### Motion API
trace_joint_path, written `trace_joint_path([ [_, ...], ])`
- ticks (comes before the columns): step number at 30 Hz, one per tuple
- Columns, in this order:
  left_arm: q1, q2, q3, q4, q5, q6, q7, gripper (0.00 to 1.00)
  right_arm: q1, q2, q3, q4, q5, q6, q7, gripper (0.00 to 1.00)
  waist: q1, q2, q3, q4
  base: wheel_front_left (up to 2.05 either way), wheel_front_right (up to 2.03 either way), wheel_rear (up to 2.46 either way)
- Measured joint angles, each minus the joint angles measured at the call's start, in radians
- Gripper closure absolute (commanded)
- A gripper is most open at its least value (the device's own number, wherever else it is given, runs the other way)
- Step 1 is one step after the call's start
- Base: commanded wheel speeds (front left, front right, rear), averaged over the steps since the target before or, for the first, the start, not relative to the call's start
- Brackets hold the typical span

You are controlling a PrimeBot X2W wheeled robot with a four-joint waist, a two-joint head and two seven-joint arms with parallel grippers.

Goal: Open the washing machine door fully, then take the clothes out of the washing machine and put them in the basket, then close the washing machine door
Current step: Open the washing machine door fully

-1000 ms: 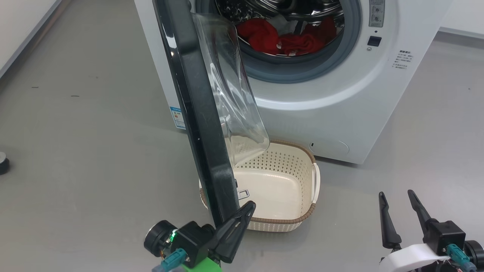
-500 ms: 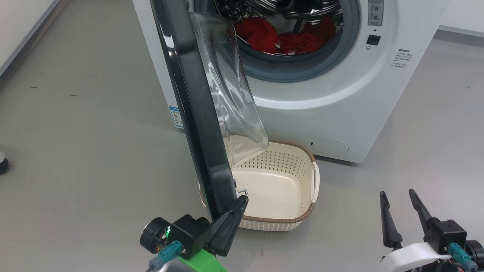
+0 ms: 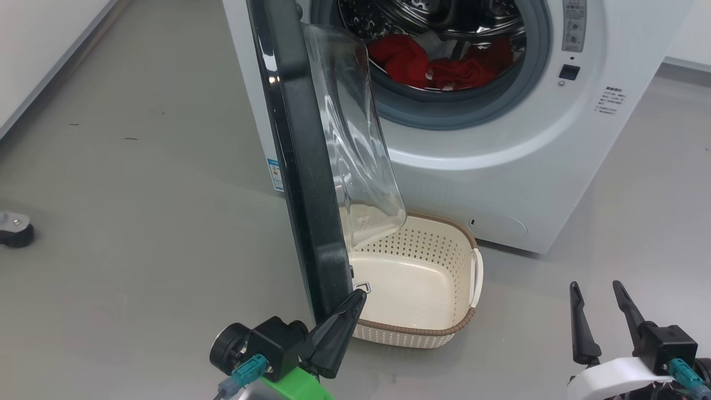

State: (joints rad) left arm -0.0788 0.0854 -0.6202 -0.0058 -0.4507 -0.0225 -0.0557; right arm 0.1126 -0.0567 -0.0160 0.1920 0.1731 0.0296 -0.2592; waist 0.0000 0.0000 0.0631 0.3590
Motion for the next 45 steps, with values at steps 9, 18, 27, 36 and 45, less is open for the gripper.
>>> trace_joint_path([
  [9, 0.025, -0.001, 0.015, 0.007, -0.005, 0.029, -0.018, 1.00, 0.004, 0.003, -0.015, 0.002, 0.000, 0.000, 0.000, 0.00, 0.0000, 0.0000, -0.012, 0.047, 0.00, 0.00, 0.00],
  [18, 0.057, 0.001, 0.069, 0.020, -0.006, 0.084, -0.035, 1.00, 0.019, 0.010, -0.027, 0.002, 0.000, 0.000, 0.000, 0.00, 0.0000, 0.0000, -0.020, 0.096, 0.00, 0.00, 0.00],
  [27, 0.092, 0.024, 0.161, 0.027, -0.004, 0.118, -0.070, 1.00, 0.018, 0.012, -0.027, -0.003, -0.018, 0.004, 0.000, 0.00, 0.0000, 0.0000, -0.003, 0.131, 0.00, 0.00, 0.00],
  [36, 0.102, 0.038, 0.248, 0.041, 0.004, 0.128, -0.090, 1.00, 0.002, 0.014, -0.015, -0.003, -0.032, 0.012, 0.000, 0.00, 0.0000, 0.0000, 0.008, 0.116, 0.00, 0.00, 0.00],
  [45, 0.097, 0.056, 0.370, 0.102, 0.002, 0.132, -0.104, 1.00, -0.008, 0.014, -0.017, -0.001, -0.034, 0.013, 0.000, 0.00, 0.0000, 0.0000, 0.026, 0.086, 0.00, 0.00, 0.00],
])
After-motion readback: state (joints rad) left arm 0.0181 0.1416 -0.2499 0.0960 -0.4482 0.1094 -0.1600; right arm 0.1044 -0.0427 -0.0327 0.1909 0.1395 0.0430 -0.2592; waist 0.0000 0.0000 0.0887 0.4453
